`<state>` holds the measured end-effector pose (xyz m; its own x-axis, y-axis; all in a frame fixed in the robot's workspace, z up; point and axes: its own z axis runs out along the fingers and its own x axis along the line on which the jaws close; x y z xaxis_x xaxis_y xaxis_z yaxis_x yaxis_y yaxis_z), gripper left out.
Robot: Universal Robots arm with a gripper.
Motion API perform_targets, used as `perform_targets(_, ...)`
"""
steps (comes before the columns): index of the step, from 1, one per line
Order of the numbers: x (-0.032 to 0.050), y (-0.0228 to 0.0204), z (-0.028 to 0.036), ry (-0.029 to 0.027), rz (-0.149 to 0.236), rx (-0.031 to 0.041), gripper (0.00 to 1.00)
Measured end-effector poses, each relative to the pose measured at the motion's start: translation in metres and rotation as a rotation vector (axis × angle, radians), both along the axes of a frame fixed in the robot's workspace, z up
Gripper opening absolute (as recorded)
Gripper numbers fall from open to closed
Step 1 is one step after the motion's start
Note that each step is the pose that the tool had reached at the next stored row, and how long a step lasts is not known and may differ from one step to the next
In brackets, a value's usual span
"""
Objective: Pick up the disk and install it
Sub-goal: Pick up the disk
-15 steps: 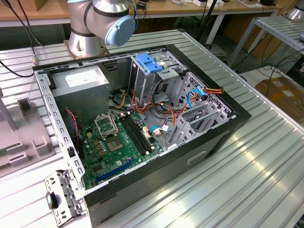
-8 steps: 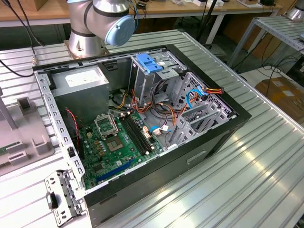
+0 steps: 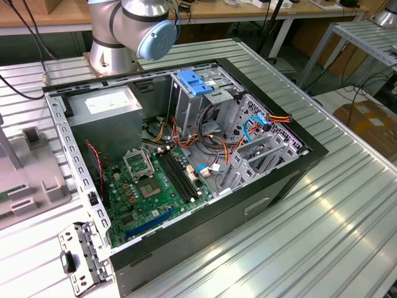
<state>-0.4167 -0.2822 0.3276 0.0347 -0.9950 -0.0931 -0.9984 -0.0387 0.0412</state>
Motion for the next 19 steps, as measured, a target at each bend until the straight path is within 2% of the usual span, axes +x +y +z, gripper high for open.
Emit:
perform_targets(5, 0.0000, 0.0000, 0.0038, 0.0001, 0.000, 0.0025, 0.37)
perform_targets(13, -0.0001, 0.0000, 0.0048, 0.0003, 0.000, 0.0034, 0.37)
perform_targets(19, 0.0000, 0.0000, 0.0111, 0.0001, 0.000, 0.0053, 0.37)
